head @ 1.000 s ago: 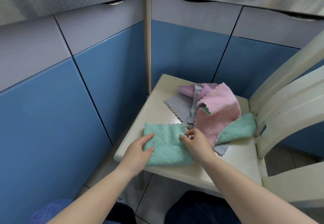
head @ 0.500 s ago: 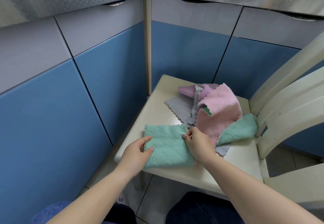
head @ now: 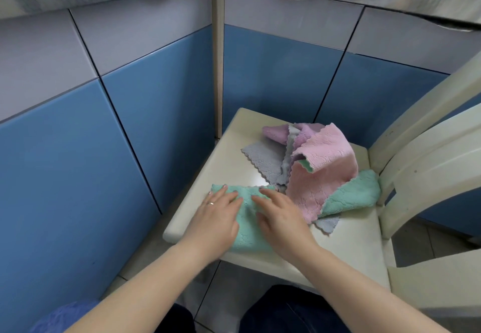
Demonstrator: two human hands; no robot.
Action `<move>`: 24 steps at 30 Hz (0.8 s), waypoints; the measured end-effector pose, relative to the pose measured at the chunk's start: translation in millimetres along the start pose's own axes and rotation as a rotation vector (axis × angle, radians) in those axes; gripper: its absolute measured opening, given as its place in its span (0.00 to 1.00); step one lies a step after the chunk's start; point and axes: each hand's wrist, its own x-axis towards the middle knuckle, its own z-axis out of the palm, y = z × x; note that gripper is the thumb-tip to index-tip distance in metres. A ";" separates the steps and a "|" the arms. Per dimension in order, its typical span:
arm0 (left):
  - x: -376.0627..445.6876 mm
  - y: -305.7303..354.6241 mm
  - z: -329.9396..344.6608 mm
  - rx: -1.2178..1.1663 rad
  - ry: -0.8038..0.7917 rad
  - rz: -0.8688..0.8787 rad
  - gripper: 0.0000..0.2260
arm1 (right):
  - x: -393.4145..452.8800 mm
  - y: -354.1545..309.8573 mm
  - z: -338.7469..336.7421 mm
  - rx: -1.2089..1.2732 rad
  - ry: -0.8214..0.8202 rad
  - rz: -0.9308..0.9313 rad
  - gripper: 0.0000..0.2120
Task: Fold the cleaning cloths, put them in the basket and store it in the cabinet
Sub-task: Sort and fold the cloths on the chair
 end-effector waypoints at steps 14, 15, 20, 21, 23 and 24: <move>15.8 -18.2 20.2 0.184 -0.153 -0.191 0.30 | 2.0 7.4 6.4 -0.164 -0.385 0.187 0.41; 14.0 -15.8 18.5 0.183 -0.168 -0.201 0.29 | 2.9 7.8 3.3 -0.160 -0.427 0.189 0.39; -0.1 -21.0 1.0 0.024 -0.121 -0.252 0.28 | 4.8 3.6 -16.2 -0.060 -0.332 0.194 0.33; -7.3 -23.5 -3.1 -0.001 -0.089 -0.243 0.27 | -1.3 3.7 -19.2 -0.014 -0.274 0.202 0.31; -21.9 -27.1 -9.4 -0.030 -0.036 -0.208 0.26 | -17.7 4.5 -22.7 0.028 -0.196 0.186 0.27; -28.1 -27.6 -11.8 -0.039 -0.026 -0.186 0.26 | -26.0 4.9 -22.8 0.022 -0.166 0.163 0.25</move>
